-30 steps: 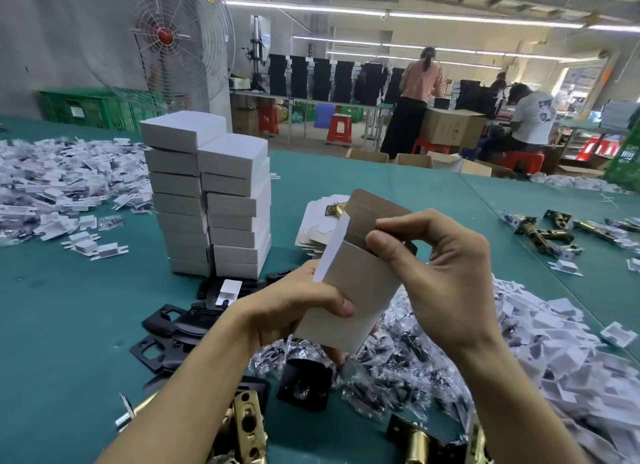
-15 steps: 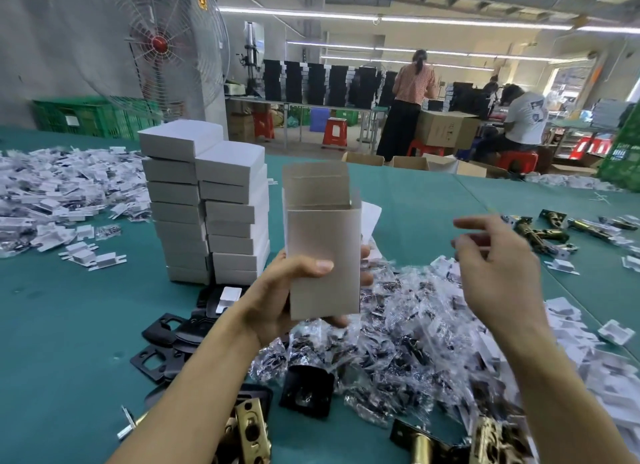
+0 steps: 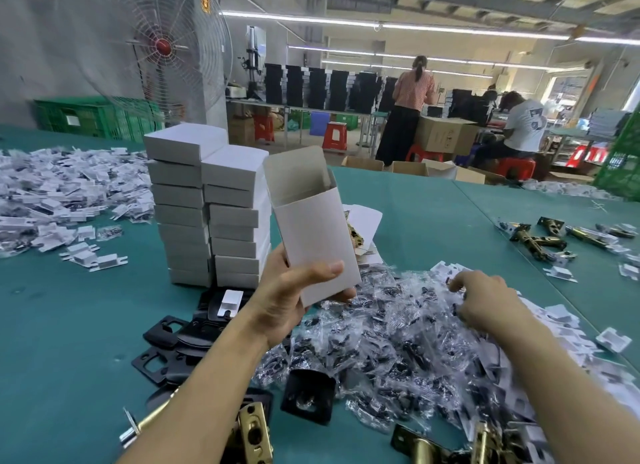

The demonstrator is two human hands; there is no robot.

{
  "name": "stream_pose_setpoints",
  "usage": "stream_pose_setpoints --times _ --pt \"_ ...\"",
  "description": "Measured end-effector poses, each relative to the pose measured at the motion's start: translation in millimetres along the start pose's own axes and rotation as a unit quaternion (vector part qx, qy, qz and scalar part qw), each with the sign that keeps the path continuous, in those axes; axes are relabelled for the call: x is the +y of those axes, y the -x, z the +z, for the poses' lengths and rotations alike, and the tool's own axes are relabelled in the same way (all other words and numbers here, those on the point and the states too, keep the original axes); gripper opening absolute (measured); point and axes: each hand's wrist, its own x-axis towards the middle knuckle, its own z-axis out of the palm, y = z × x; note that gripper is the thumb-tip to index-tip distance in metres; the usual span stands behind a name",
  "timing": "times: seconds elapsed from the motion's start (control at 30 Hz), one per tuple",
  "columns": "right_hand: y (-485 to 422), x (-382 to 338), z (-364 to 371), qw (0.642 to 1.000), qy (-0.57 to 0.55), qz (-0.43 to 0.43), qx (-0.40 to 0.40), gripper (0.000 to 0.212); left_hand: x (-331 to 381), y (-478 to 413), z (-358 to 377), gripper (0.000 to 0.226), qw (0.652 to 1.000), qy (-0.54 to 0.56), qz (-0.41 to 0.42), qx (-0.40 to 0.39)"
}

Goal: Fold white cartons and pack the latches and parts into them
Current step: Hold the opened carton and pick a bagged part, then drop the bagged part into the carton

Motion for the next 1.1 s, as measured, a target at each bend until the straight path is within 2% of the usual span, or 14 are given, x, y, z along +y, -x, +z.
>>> stream_pose_setpoints --times 0.1,0.33,0.5,0.67,0.77,0.83,0.93,1.0,1.1 --pt "-0.8 -4.2 1.4 1.0 -0.009 0.002 -0.006 0.046 -2.0 -0.6 -0.1 0.044 1.0 -0.019 0.018 0.002" --pt "-1.8 -1.1 0.3 0.992 -0.119 0.033 -0.005 0.045 -6.8 -1.4 -0.4 0.031 0.998 -0.055 0.019 0.029" --pt "2.0 3.1 -3.0 0.983 -0.174 0.051 0.038 0.057 -9.5 -1.7 -2.7 0.036 0.997 -0.049 0.017 0.05" --pt "5.8 1.3 -13.6 0.971 -0.205 0.037 0.115 0.023 -11.1 -1.8 -2.3 0.043 0.997 -0.052 0.016 0.06" --pt "10.9 -3.2 -22.9 0.954 -0.274 0.017 0.119 0.016 -11.4 -1.6 -1.0 0.047 0.996 -0.073 0.022 0.05" --pt "17.5 -10.2 -30.4 0.925 -0.375 -0.003 0.069 0.013 -10.8 -0.8 -0.2 0.049 0.994 -0.093 0.021 0.048" --pt "32.4 -26.8 -44.9 0.866 -0.496 -0.065 -0.018 0.033 -10.6 -0.5 -0.9 0.046 0.992 -0.108 0.015 0.058" --pt "40.7 -36.7 -53.8 0.86 -0.498 -0.11 -0.007 0.031 -11.0 -0.9 -1.7 0.039 0.991 -0.112 0.012 0.069" --pt "53.5 -50.8 -64.1 0.88 -0.435 -0.185 0.041 0.021 -12.2 -1.5 -2.0 0.033 0.989 -0.129 0.013 0.065"
